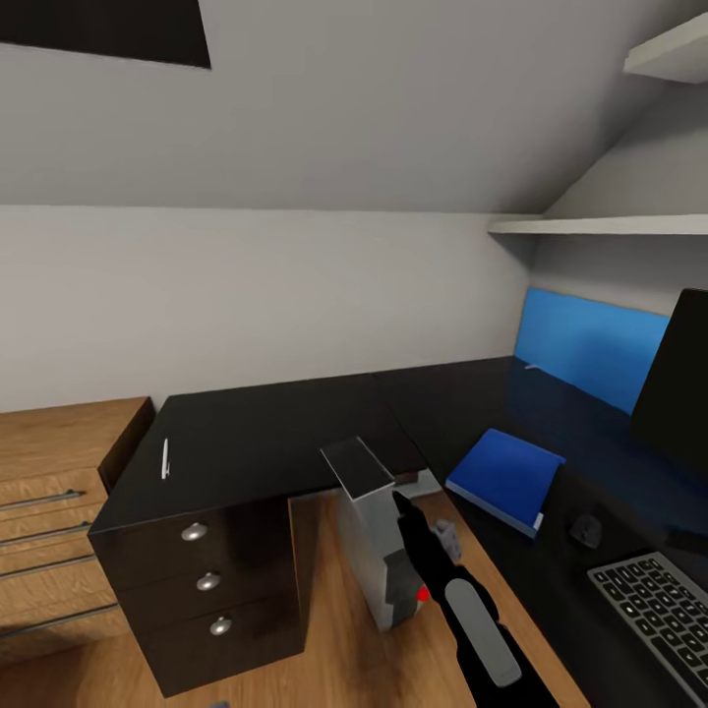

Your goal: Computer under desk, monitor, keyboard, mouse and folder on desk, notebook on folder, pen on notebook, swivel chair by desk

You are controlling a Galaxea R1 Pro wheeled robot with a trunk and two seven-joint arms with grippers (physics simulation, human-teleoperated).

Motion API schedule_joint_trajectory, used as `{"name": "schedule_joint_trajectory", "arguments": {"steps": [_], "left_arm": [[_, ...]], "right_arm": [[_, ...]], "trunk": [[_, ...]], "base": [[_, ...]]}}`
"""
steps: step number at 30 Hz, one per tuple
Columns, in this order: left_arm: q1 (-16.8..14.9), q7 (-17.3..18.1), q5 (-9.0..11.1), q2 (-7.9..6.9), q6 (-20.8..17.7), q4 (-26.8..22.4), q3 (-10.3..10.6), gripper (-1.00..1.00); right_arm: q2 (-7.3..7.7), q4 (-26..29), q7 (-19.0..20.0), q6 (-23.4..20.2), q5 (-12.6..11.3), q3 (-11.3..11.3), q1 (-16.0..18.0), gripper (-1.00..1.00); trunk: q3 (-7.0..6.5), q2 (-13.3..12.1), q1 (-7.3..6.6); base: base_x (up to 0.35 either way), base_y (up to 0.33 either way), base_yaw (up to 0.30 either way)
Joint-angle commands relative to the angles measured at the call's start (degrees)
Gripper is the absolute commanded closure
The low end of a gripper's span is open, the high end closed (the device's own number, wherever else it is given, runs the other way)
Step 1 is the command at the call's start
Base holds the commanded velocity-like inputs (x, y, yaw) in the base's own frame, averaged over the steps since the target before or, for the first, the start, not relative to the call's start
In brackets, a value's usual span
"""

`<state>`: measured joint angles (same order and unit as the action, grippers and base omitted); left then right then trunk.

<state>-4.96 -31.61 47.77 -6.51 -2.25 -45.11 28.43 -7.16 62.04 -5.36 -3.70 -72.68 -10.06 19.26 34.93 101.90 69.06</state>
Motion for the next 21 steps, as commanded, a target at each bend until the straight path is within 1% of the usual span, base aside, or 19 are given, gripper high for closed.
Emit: {"name": "schedule_joint_trajectory", "arguments": {"steps": [1, 3, 12, 21], "left_arm": [[-0.05, -0.47, 0.13, -0.08, -0.22, -0.13, 0.30, -1.00], [-0.05, -0.47, 0.13, -0.08, -0.22, -0.15, 0.31, -1.00], [-0.05, -0.45, 0.13, -0.08, -0.22, -0.15, 0.31, -1.00], [-0.05, -0.30, 0.13, -0.12, -0.22, -0.15, 0.18, -1.00]], "right_arm": [[0.02, 0.11, -0.35, -0.13, -0.60, 0.00, 0.04, -1.00], [0.08, 0.10, -0.35, -0.17, -1.21, -0.02, 0.01, -1.00], [0.05, 0.10, -0.35, -0.25, -1.49, -0.19, 0.00, -1.00], [0.08, 0.10, -0.35, -0.25, -1.58, -0.14, 0.04, -1.00]], "trunk": [[0.25, 0.45, 0.22], [0.61, 1.25, 0.66], [2.22, 4.86, 2.64], [2.22, 4.86, 2.64]], "base": [[0.000, 0.000, 0.000], [0.000, 0.000, 0.000], [0.000, 0.000, 0.000], [0.000, 0.000, 0.000]]}}
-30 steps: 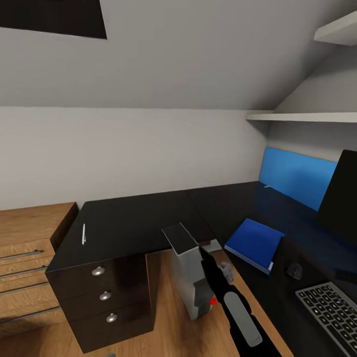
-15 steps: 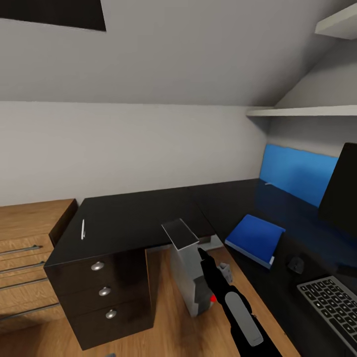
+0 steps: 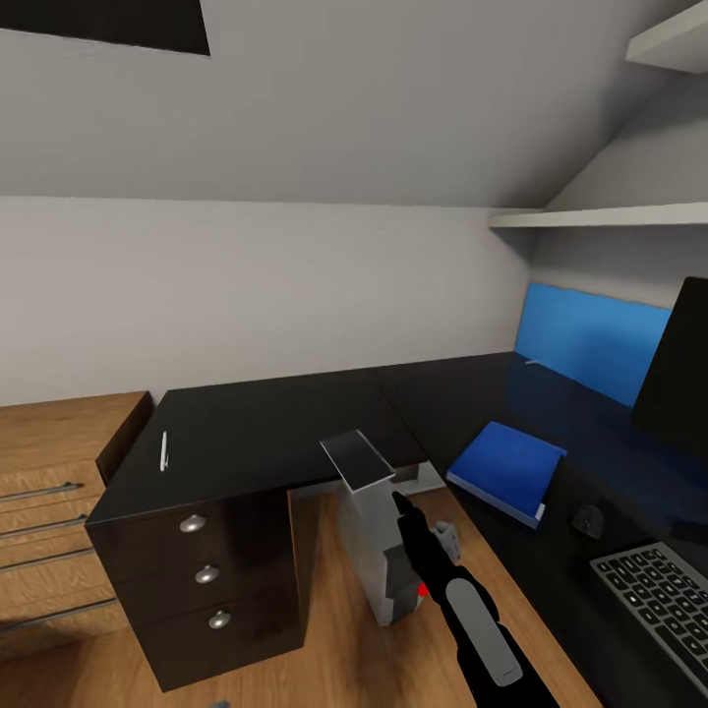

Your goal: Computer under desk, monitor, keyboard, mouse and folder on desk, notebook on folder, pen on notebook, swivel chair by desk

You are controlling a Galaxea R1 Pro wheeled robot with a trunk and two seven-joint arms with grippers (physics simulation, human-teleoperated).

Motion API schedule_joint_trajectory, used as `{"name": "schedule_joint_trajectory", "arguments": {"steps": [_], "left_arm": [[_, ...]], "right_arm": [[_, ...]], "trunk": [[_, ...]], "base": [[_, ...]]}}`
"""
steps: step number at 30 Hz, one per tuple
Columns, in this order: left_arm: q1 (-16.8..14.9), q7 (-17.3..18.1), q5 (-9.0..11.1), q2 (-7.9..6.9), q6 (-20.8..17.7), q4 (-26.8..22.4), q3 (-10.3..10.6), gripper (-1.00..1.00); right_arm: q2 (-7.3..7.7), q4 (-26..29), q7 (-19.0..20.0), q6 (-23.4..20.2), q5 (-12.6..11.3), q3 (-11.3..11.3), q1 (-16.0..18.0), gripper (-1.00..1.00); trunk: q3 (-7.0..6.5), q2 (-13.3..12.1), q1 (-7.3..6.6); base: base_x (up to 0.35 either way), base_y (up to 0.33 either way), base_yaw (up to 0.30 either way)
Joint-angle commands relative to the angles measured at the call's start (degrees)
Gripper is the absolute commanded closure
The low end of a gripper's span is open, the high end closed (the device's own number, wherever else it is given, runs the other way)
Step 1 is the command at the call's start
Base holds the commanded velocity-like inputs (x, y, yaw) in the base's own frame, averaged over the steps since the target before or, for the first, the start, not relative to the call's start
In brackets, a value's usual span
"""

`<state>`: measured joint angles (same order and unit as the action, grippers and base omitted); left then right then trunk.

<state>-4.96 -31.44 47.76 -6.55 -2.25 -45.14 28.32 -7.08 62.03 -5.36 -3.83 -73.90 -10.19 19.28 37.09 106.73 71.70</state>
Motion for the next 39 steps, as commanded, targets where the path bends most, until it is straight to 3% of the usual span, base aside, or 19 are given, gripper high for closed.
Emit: {"name": "schedule_joint_trajectory", "arguments": {"steps": [1, 14, 16, 20, 23, 24, 25, 29, 33, 39], "left_arm": [[-0.05, -0.47, 0.14, -0.10, -0.21, -0.13, 0.28, -1.00], [-0.05, -0.45, 0.05, -0.07, -0.11, -0.17, 0.34, -1.00], [-0.05, -0.33, 0.05, -0.17, 1.64, -1.09, 0.88, -1.00], [0.38, -0.35, 0.08, -0.87, 8.63, -4.40, 3.96, -1.00], [1.28, -0.42, 0.13, -2.30, 11.44, -6.70, 6.36, -1.00], [1.89, -0.50, 0.31, -4.37, 12.67, -10.22, 8.53, -1.00], [2.47, -0.52, 0.46, -5.54, 12.97, -12.33, 9.38, -1.00], [4.48, -0.60, 0.66, -7.96, 13.27, -17.03, 10.80, -1.00], [5.73, -0.71, 0.74, -9.17, 13.39, -19.97, 11.54, -1.00], [5.89, -0.72, 0.80, -9.27, 13.34, -20.35, 11.82, -1.00]], "right_arm": [[-0.01, 0.11, -0.35, -0.12, -0.36, 0.00, 0.01, -1.00], [-0.10, 0.05, -0.37, -1.27, -0.29, 0.00, 0.04, -1.00], [-0.11, 0.03, -0.41, -1.59, -0.30, 0.00, 0.04, -1.00], [-0.15, 0.02, -0.43, -2.49, -0.32, -0.03, 0.05, -1.00], [-0.19, 0.02, -0.43, -2.80, -0.35, -0.11, 0.04, -1.00], [-0.24, 0.02, -0.44, -2.93, -0.36, -0.18, 0.05, -1.00], [-0.26, 0.02, -0.44, -2.96, -0.36, -0.21, 0.05, -1.00], [-0.29, 0.02, -0.45, -3.00, -0.36, -0.25, 0.05, -1.00], [-0.31, 0.02, -0.50, -3.02, -0.39, -0.26, 0.06, -1.00], [-0.36, -0.76, -0.52, -3.02, -0.57, -0.33, 0.05, -1.00]], "trunk": [[0.06, 0.03, -0.01], [0.06, 0.03, -0.01], [0.06, 0.03, -0.01], [0.06, 0.03, -0.01], [0.06, 0.03, -0.01], [0.06, 0.03, -0.01], [0.06, 0.03, -0.01], [0.06, 0.03, -0.01], [0.06, 0.03, -0.01], [0.06, 0.03, -0.01]], "base": [[0.015, 0.000, 0.000], [0.191, 0.000, 0.000], [0.051, 0.000, 0.000], [0.017, 0.000, 0.000], [0.006, 0.000, 0.000], [0.002, 0.000, 0.000], [0.001, 0.000, 0.000], [0.000, 0.000, 0.000], [0.000, 0.000, 0.000], [0.003, 0.000, 0.000]]}}
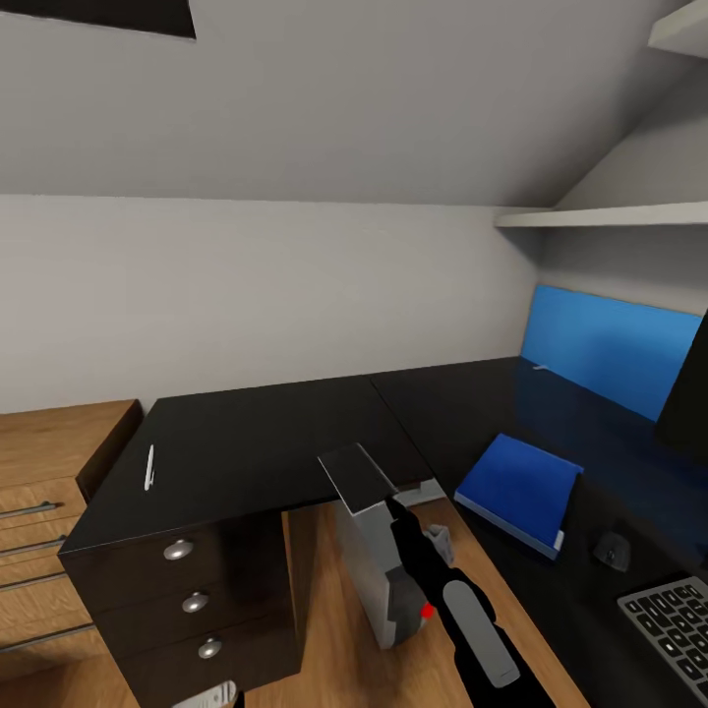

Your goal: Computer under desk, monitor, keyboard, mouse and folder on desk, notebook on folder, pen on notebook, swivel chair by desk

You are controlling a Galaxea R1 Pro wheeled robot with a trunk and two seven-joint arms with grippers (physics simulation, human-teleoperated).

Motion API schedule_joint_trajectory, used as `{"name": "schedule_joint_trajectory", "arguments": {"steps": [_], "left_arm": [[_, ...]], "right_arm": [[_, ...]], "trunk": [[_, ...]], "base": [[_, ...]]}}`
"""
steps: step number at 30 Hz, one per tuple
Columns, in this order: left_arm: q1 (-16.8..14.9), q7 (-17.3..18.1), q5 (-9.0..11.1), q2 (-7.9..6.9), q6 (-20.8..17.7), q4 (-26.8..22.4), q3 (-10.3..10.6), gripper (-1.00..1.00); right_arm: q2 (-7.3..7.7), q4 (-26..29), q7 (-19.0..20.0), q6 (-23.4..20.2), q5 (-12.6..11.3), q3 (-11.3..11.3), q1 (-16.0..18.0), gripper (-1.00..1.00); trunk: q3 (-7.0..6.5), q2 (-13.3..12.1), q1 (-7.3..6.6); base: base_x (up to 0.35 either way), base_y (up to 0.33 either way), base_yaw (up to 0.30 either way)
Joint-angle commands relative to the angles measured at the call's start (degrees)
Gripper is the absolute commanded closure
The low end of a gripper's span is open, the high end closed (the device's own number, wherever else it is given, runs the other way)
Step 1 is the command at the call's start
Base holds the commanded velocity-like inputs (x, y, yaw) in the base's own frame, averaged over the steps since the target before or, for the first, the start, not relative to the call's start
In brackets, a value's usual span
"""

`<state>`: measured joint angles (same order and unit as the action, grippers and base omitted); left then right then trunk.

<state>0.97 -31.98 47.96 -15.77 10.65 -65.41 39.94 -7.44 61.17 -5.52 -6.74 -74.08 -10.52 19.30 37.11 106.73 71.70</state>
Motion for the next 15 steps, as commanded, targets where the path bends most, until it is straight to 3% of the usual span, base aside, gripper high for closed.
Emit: {"name": "schedule_joint_trajectory", "arguments": {"steps": [1, 6, 15], "left_arm": [[-0.02, -0.19, 0.58, -0.06, 0.47, -0.12, 0.29, -1.00], [-0.01, -0.19, 0.64, -0.10, 0.48, -0.15, 0.35, -1.00], [-0.01, -0.19, 0.64, -0.06, 0.43, -0.16, 0.39, -1.00]], "right_arm": [[-0.02, -0.08, -0.37, -0.15, -0.78, -0.02, 0.03, -1.00], [0.00, -0.24, -0.37, -0.19, -1.41, -0.03, 0.02, -1.00], [-0.08, -0.26, -0.37, -0.18, -1.51, -0.79, 0.03, -1.00]], "trunk": [[0.05, 0.03, 0.00], [0.05, 0.03, 0.00], [0.05, 0.03, 0.00]], "base": [[0.071, 0.000, 0.000], [0.171, 0.000, 0.000], [0.021, 0.014, 0.000]]}}
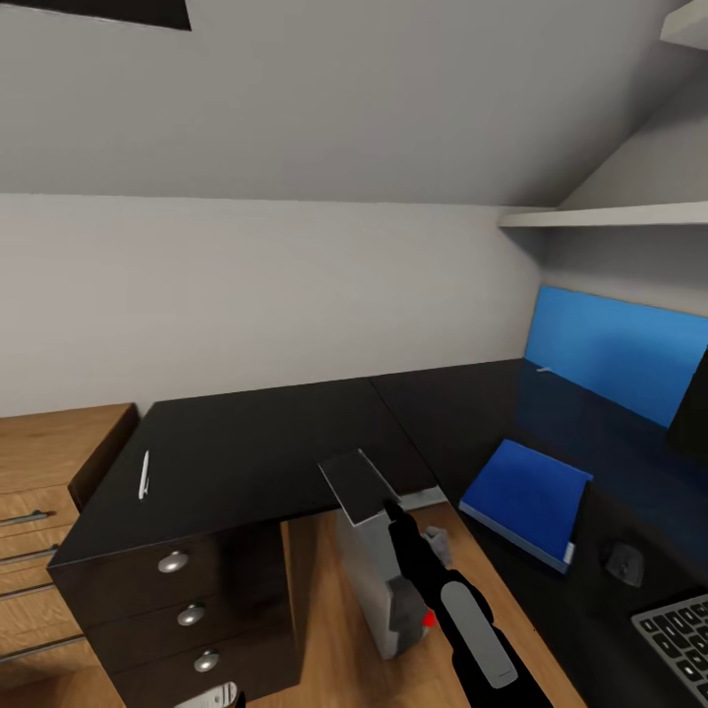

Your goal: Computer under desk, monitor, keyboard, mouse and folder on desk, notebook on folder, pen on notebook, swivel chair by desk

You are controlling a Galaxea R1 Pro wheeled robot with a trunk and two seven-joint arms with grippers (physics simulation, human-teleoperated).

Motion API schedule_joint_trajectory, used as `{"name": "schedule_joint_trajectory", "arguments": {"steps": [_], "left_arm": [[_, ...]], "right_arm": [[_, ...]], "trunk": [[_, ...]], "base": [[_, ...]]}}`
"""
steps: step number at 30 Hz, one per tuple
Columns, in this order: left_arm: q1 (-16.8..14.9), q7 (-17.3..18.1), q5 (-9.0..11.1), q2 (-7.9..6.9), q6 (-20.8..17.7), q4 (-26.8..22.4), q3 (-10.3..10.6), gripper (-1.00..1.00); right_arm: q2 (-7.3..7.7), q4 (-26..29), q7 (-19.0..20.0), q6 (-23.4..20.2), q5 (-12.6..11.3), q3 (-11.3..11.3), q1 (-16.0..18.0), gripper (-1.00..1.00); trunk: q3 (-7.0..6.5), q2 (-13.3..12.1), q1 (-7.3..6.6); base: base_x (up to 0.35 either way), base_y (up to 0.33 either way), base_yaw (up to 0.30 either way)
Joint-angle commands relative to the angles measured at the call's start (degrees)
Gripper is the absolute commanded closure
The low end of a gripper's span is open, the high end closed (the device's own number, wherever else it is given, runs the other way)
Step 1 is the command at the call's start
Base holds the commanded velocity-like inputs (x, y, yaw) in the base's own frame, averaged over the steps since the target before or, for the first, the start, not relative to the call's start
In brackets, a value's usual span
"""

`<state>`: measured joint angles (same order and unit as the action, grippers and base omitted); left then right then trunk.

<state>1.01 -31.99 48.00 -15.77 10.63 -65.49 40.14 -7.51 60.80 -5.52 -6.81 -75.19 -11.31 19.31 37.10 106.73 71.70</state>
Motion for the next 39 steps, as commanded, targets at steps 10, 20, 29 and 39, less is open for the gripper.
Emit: {"name": "schedule_joint_trajectory", "arguments": {"steps": [10, 20, 29, 39], "left_arm": [[-0.04, -0.18, 0.85, 0.00, 0.29, -0.08, 0.28, -1.00], [-0.04, -0.18, 0.87, 0.04, 0.27, -0.02, 0.50, -1.00], [-0.04, -0.18, 0.88, 0.06, 0.27, 0.01, 0.57, -1.00], [-0.04, -0.18, 0.95, 0.12, 0.25, 0.09, 0.63, -1.00]], "right_arm": [[0.03, 0.11, -0.30, -0.09, -0.40, -0.36, 0.02, -1.00], [0.04, 0.17, -0.28, -0.04, -0.40, -0.37, 0.02, -1.00], [0.04, 0.19, -0.20, -0.04, -0.40, -0.37, 0.02, -1.00], [0.04, 0.36, -0.20, -0.04, -0.40, -0.41, -0.02, 1.00]], "trunk": [[0.05, 0.03, 0.00], [0.05, 0.03, 0.00], [0.05, 0.03, 0.00], [0.05, 0.03, 0.00]], "base": [[0.000, 0.053, 0.000], [0.072, 0.075, 0.000], [0.010, 0.009, 0.000], [0.000, 0.000, 0.000]]}}
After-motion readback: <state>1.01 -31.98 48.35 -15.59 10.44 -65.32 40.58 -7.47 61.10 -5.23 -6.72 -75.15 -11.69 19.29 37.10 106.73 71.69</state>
